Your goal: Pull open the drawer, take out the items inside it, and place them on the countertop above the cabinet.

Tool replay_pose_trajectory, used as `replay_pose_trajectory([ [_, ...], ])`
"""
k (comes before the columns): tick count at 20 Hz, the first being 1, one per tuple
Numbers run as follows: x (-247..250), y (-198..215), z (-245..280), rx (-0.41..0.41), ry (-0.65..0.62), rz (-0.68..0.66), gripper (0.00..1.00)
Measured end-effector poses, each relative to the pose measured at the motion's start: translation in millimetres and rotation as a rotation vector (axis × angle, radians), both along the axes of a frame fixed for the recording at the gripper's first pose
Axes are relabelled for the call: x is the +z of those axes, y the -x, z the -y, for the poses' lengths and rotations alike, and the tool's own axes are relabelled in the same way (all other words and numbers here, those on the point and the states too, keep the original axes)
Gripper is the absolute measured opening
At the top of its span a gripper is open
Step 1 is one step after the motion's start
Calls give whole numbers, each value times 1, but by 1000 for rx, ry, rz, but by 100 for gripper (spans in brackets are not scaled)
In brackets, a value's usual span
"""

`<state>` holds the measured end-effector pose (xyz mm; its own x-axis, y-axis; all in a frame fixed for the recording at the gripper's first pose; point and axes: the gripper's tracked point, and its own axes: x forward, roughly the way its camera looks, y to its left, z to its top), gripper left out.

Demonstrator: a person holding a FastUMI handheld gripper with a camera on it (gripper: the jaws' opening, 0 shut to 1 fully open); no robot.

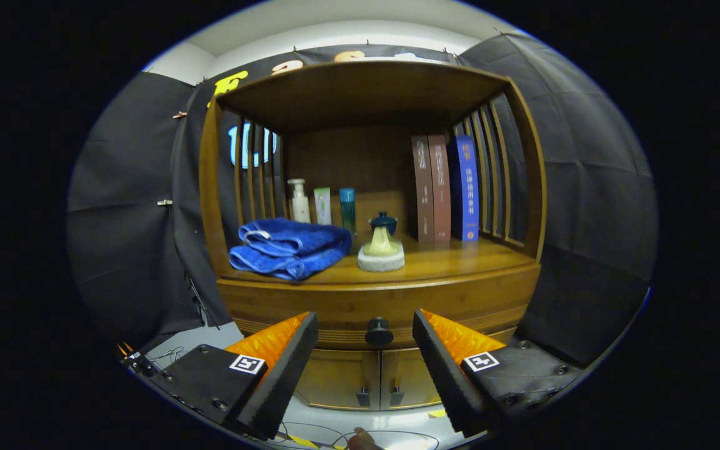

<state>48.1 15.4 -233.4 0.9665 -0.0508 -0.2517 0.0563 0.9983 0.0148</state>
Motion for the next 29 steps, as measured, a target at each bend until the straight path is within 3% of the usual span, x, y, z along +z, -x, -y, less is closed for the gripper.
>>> replay_pose_trajectory([
  [6, 135, 16, -13, 25, 30, 132, 99],
  [11, 193, 48, -17, 38, 42, 127, 99],
  [19, 231, 78, -2, 11, 7, 199, 99],
  [29, 228, 80, -4, 16, 28, 179, 99],
])
